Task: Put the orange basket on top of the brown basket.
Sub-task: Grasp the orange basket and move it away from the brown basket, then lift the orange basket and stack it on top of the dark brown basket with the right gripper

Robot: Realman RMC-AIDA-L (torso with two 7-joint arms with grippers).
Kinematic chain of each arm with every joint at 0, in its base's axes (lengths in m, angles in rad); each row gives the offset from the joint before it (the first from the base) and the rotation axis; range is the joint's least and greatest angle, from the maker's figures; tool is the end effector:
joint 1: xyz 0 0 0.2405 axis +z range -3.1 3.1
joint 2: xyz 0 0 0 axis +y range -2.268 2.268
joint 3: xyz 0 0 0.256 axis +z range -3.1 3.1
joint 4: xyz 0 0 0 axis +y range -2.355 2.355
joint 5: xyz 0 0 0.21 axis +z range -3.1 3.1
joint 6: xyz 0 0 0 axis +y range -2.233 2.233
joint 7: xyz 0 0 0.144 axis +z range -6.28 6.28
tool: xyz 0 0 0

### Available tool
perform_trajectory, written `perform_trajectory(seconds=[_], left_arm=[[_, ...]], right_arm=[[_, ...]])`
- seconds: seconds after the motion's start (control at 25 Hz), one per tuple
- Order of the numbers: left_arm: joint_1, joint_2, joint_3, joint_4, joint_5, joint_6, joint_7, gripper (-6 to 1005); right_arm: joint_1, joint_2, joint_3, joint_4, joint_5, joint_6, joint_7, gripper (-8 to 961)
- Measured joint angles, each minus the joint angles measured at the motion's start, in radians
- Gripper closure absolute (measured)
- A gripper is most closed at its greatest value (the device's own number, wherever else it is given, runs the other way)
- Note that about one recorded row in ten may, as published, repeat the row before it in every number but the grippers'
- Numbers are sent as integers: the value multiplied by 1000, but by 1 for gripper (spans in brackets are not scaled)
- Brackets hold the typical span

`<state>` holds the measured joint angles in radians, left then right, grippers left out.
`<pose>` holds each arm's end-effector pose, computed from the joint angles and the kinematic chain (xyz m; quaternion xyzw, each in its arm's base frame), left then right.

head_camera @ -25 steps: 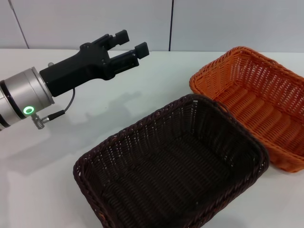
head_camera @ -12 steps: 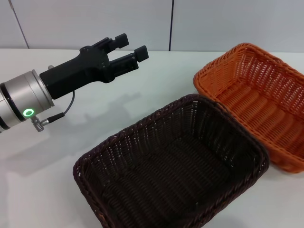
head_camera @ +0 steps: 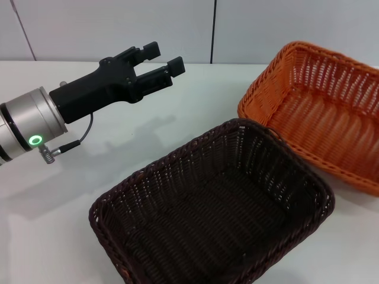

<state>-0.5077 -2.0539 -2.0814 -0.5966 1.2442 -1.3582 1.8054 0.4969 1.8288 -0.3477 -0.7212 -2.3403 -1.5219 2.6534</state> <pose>-0.2145 0.3661 0.0126 -0.8529 -0.2191 -0.4255 0.2085 0.3614 0.3329 0.1447 -0.5820 0.7518 0.2381 0.1984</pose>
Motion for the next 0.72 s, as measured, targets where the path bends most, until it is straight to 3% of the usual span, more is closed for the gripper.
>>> perform_trajectory(seconds=[0.2,0.72], left_arm=[[1,1,-2,0,0,-1,0,159],[3,2,-11,0,0,2,0,159]], right_arm=[[-25,18,8,-36,71,24,-19,598],[-109,20,35,-31,409,18,-134,600]])
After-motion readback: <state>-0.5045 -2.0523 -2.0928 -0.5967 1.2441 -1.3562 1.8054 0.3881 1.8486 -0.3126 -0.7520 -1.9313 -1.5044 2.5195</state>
